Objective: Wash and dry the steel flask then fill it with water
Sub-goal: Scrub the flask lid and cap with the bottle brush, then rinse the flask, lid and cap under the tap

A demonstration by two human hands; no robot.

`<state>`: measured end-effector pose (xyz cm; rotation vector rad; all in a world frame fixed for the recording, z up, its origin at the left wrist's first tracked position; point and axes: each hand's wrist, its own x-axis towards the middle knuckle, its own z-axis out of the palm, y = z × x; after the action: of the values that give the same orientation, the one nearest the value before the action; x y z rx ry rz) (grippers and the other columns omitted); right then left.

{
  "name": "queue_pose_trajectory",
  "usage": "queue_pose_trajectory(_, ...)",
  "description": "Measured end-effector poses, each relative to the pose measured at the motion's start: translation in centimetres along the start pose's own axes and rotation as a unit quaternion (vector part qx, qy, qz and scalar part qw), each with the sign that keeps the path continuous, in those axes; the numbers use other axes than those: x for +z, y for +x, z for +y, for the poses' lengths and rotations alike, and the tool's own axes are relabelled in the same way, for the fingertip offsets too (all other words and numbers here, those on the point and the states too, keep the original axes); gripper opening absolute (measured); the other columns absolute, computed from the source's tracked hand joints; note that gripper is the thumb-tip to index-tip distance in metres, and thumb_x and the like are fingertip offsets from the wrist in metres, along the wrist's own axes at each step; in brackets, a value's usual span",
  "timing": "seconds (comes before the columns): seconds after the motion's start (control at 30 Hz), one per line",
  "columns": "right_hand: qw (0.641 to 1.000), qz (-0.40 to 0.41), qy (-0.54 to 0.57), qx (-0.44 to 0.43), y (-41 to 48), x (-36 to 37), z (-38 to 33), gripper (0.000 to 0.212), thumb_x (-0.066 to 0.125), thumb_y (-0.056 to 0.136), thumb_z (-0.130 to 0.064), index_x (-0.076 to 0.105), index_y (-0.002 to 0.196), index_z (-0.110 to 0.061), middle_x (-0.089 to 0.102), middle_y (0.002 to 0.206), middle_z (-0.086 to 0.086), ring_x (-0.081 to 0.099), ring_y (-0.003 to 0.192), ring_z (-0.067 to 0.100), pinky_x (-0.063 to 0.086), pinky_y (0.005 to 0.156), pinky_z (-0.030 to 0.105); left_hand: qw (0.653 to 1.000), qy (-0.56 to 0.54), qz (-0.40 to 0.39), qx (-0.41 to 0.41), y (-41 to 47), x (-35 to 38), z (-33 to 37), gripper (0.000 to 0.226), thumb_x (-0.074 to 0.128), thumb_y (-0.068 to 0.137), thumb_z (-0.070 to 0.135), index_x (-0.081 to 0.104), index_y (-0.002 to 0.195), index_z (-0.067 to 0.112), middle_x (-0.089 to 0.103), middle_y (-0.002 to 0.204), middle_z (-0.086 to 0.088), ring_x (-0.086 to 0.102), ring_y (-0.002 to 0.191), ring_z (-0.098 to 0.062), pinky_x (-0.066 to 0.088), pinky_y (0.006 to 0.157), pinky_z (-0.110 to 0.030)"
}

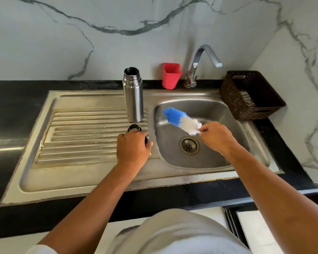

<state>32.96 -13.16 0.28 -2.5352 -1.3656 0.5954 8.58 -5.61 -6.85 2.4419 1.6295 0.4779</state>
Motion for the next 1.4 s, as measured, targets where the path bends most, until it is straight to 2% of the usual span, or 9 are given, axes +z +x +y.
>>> queue_pose_trajectory(0.17, 1.000, 0.026, -0.017, 0.001, 1.1, -2.3, -0.5, 0.027, 0.057, 0.094, -0.018, 0.078, 0.111, -0.023, 0.076, 0.107, 0.003, 0.070, 0.093, 0.027, 0.059, 0.082, 0.039, 0.987, -0.161, 0.008, 0.008, 4.0, -1.8, 3.5, 0.032, 0.075, 0.090, 0.045, 0.076, 0.114, 0.024, 0.070, 0.097, 0.007, 0.069, 0.087, -0.016, 0.058, 0.081, -0.038)
queue_pose_trajectory(0.43, 0.995, 0.059, -0.079, -0.031, 4.2, -9.2, -3.1, 0.034, 0.060, 0.094, -0.023, 0.072, 0.126, -0.029, 0.071, 0.125, 0.000, 0.067, 0.113, 0.028, 0.056, 0.093, 0.039, 0.954, -0.291, -0.072, -0.027, 14.9, -0.6, 8.6, 0.025, 0.070, 0.091, 0.029, 0.078, 0.113, 0.019, 0.077, 0.107, 0.004, 0.070, 0.104, -0.018, 0.052, 0.095, -0.032)
queue_pose_trajectory(0.6, 0.977, 0.071, -0.178, -0.092, 8.2, -15.7, -6.6, 0.033, 0.065, 0.095, -0.026, 0.073, 0.126, -0.033, 0.070, 0.128, 0.001, 0.067, 0.111, 0.026, 0.054, 0.096, 0.037, 0.841, -0.507, -0.099, -0.162, 21.0, 0.9, 10.2, 0.013, 0.064, 0.076, 0.026, 0.068, 0.082, 0.014, 0.064, 0.080, -0.012, 0.060, 0.076, -0.028, 0.048, 0.071, -0.039)
queue_pose_trajectory(0.7, 0.960, 0.073, -0.245, -0.113, 10.2, -18.2, -9.6, 0.036, 0.066, 0.094, -0.022, 0.071, 0.129, -0.029, 0.068, 0.127, 0.003, 0.064, 0.106, 0.025, 0.054, 0.091, 0.040, 0.756, -0.602, -0.112, -0.233, 23.7, 0.8, 11.0, 0.012, 0.061, 0.092, 0.011, 0.061, 0.101, 0.019, 0.060, 0.086, -0.006, 0.053, 0.078, -0.023, 0.046, 0.065, -0.035)
queue_pose_trajectory(0.83, 0.928, 0.078, -0.341, -0.127, 14.1, -19.0, -13.0, 0.034, 0.065, 0.094, -0.021, 0.069, 0.128, -0.024, 0.067, 0.120, 0.006, 0.065, 0.104, 0.028, 0.051, 0.079, 0.036, 0.693, -0.648, -0.125, -0.289, 26.2, 1.5, 10.8, 0.023, 0.062, 0.099, 0.012, 0.051, 0.117, 0.021, 0.062, 0.099, 0.000, 0.062, 0.095, -0.020, 0.055, 0.089, -0.042)
queue_pose_trajectory(0.93, 0.900, 0.063, -0.410, -0.132, 17.5, -18.3, -14.3, 0.031, 0.063, 0.094, -0.018, 0.069, 0.124, -0.022, 0.067, 0.110, 0.004, 0.066, 0.096, 0.025, 0.045, 0.070, 0.034, 0.678, -0.648, -0.135, -0.318, 27.5, 2.7, 10.4, 0.033, 0.060, 0.098, 0.009, 0.049, 0.128, 0.015, 0.064, 0.118, -0.007, 0.066, 0.111, -0.026, 0.057, 0.092, -0.045)
queue_pose_trajectory(1.07, 0.854, 0.058, -0.487, -0.173, 21.4, -16.7, -15.5, 0.015, 0.063, 0.093, -0.015, 0.068, 0.108, -0.018, 0.053, 0.080, 0.000, 0.057, 0.076, 0.022, 0.036, 0.057, 0.031, 0.669, -0.656, -0.140, -0.321, 28.3, 3.9, 10.0, 0.032, 0.058, 0.097, 0.007, 0.049, 0.126, 0.018, 0.066, 0.111, -0.005, 0.066, 0.114, -0.026, 0.057, 0.095, -0.047)
queue_pose_trajectory(1.2, 0.831, 0.077, -0.513, -0.202, 24.4, -15.5, -16.4, 0.011, 0.060, 0.096, -0.008, 0.056, 0.093, -0.018, 0.042, 0.072, 0.001, 0.054, 0.078, 0.026, 0.041, 0.069, 0.037, 0.665, -0.664, -0.140, -0.313, 28.7, 4.6, 10.1, 0.037, 0.058, 0.098, 0.006, 0.051, 0.132, 0.018, 0.067, 0.116, -0.004, 0.065, 0.115, -0.024, 0.056, 0.099, -0.049)
queue_pose_trajectory(1.4, 0.818, 0.091, -0.524, -0.219, 26.3, -13.3, -16.1, 0.036, 0.058, 0.097, -0.004, 0.035, 0.071, -0.013, 0.035, 0.068, 0.005, 0.046, 0.081, 0.028, 0.041, 0.090, 0.043, 0.668, -0.663, -0.121, -0.317, 28.6, 5.3, 10.4, 0.043, 0.062, 0.096, 0.009, 0.051, 0.137, 0.017, 0.065, 0.124, -0.008, 0.066, 0.115, -0.023, 0.058, 0.091, -0.043)
